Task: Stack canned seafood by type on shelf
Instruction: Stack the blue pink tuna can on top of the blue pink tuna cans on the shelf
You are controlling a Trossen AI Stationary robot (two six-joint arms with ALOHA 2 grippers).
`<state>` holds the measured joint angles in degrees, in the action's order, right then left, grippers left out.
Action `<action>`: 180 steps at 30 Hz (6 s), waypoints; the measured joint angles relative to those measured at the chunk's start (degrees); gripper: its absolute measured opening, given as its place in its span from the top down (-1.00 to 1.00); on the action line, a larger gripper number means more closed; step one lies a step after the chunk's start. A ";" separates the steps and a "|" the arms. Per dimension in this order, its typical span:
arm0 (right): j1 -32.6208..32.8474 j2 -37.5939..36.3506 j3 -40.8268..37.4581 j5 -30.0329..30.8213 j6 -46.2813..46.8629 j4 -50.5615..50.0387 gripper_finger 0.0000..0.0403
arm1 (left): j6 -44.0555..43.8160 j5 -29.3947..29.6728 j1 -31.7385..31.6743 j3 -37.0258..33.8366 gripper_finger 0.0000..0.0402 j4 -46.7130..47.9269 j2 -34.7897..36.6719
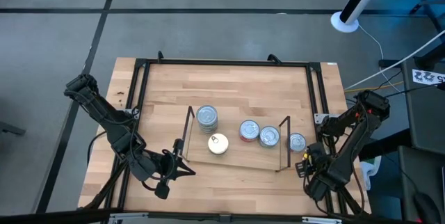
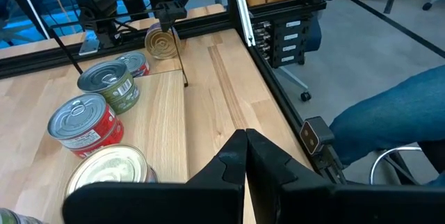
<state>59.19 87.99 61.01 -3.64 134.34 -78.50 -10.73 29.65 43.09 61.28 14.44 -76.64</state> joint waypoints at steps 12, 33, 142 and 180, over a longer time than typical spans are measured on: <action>0.01 -0.07 -1.64 -0.48 -0.04 -0.20 -0.30 | 0.01 0.00 0.00 0.02 0.98 0.00 0.00; 0.01 -0.15 -9.70 -0.55 -4.94 14.19 0.11 | -1.08 0.00 0.00 0.00 0.98 0.00 0.00; -37.90 7.89 -3.08 19.95 -53.28 103.18 0.01 | -5.65 3.86 -2.42 0.02 0.98 -0.66 -0.91; -40.49 7.89 -3.10 19.52 -48.96 92.91 -0.37 | -1.05 4.47 -18.03 0.01 0.98 5.09 -5.60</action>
<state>18.70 95.87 57.91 15.88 85.39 14.41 -11.78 34.12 25.06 61.29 19.53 -82.24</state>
